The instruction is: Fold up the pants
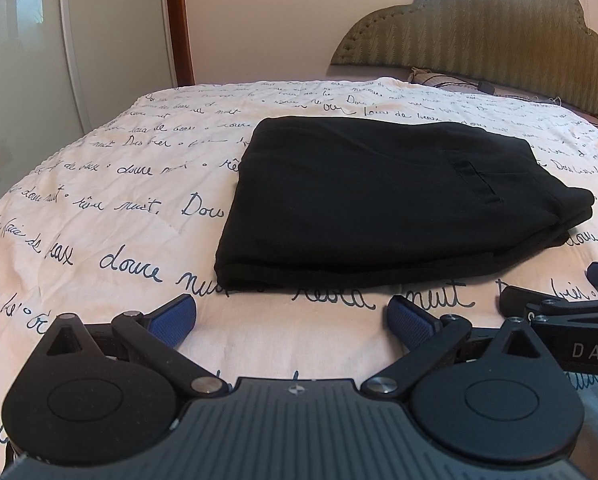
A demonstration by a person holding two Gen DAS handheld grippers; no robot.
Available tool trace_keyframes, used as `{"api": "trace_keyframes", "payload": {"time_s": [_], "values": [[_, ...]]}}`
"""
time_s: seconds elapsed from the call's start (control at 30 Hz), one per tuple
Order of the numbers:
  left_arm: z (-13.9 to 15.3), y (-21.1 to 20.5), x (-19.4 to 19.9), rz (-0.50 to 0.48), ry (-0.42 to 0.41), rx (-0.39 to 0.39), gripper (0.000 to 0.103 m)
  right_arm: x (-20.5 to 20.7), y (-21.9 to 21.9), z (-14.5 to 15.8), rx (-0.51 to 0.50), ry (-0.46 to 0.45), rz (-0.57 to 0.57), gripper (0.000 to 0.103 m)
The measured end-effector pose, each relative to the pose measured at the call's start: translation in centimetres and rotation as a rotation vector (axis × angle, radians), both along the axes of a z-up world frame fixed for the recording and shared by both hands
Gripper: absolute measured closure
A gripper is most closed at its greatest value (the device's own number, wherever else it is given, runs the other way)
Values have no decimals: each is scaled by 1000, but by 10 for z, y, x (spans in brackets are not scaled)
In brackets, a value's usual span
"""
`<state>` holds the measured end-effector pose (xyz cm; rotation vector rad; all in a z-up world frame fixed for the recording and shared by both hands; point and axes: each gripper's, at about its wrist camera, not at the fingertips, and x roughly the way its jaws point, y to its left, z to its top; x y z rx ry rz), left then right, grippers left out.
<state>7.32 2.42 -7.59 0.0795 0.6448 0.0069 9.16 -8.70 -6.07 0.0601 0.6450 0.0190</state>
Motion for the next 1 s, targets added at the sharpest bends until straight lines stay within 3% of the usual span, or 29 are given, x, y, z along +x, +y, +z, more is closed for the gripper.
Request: {"api": "trace_keyframes", "payload": {"time_s": [1.0], "values": [[-1, 4, -2, -15, 5, -13, 0, -2, 5, 0, -26, -2, -2, 0]]}}
